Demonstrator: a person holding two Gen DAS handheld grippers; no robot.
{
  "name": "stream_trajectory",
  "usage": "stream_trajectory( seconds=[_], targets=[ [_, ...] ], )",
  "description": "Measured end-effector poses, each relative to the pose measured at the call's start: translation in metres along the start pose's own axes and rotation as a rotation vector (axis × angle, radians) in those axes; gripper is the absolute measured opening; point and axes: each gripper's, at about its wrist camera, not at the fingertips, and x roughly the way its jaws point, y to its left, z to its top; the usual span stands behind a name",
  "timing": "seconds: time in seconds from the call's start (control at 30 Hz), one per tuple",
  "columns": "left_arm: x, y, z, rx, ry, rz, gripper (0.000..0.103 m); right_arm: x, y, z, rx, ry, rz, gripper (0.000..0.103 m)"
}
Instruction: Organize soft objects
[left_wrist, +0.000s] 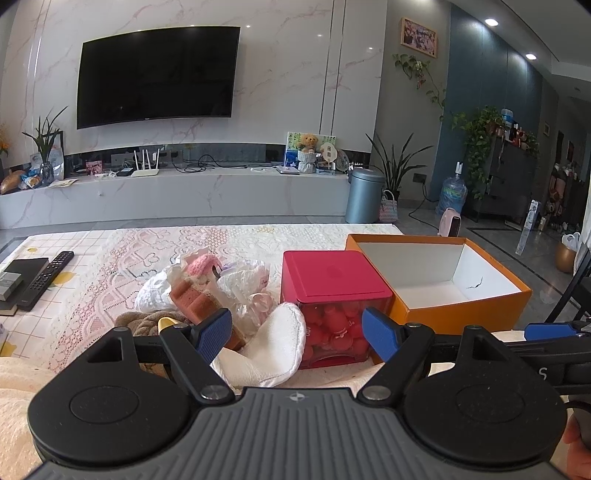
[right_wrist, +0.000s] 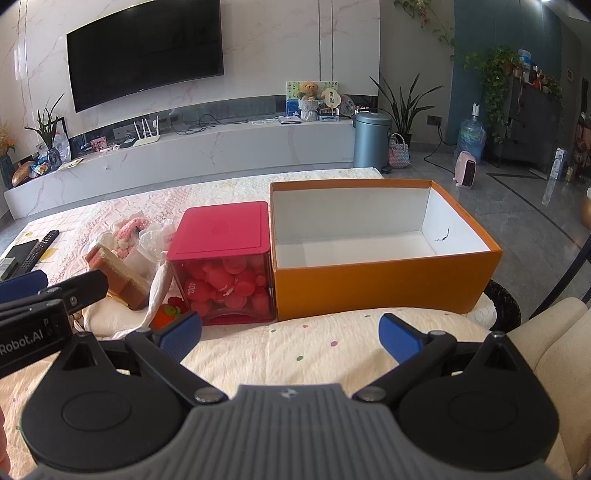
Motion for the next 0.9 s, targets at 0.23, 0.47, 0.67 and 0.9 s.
stream_trajectory(
  seconds=[0.23,0.47,0.67,0.9],
  targets=[
    [0.0009,-0.0009,-0.0007,0.001,0.002,0.0,0.094,-0.0011,-0.0009,0.0007,0.001,0.002,0.0,0.1],
    [0.0015,-0.0014,-0.0014,0.001,0.002,0.0,0.094,-0.0012,-0.0012,0.001,0.001,0.003,0.001,0.1],
    [0.0015,-0.0016,-0.0018,0.0,0.002,0.0,0.094,-0.0012,-0.0013,0.001,0.0,0.003,0.001,0.1],
    [0.0014,-0.0015,-0.0013,0.001,0.003,0.0,0.094,-0.0014,-0.0014,0.0008,-0.001,0.003,0.0,0.1]
  ],
)
